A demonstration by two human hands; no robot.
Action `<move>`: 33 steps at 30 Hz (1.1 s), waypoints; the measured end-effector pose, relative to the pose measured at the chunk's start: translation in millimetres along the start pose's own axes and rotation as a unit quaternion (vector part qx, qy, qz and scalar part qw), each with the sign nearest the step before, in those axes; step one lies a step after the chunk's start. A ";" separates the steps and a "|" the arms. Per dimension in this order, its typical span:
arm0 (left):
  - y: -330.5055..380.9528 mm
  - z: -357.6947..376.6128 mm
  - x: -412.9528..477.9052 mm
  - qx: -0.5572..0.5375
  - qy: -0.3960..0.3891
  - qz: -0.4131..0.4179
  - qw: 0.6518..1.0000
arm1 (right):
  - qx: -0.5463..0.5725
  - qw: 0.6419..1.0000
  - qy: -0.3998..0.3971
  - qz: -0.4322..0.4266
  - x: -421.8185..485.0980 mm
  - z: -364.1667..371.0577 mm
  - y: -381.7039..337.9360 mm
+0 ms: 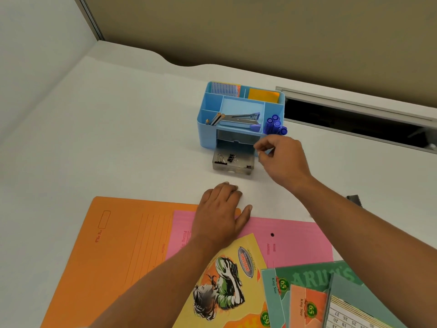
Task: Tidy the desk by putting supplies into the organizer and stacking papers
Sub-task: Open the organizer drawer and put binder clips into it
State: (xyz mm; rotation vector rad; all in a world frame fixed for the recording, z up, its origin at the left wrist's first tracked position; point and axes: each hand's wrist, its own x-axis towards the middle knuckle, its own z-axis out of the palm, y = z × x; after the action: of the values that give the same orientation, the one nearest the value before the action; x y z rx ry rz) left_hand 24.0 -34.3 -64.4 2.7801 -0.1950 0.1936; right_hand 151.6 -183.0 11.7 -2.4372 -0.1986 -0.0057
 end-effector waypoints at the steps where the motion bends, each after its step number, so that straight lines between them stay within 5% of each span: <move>1: 0.1 -0.1 -0.1 0.000 0.001 0.000 1.000 | 0.011 1.000 0.007 0.008 -1.8 -5.9 7.6; 11: 0.1 0.0 -0.5 -0.003 -0.001 -0.005 1.000 | -0.038 0.995 -0.017 0.092 -26.2 -19.7 62.4; 33: -0.1 1.5 -0.8 0.002 0.002 -0.005 1.000 | -0.245 0.968 -0.052 0.016 -22.3 10.3 32.7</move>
State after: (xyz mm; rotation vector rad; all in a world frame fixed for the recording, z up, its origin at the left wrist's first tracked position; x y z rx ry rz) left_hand 23.5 -34.6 -66.0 2.7849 -0.1799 0.1972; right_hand 133.8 -204.2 -18.4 -2.9369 -0.2251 0.0977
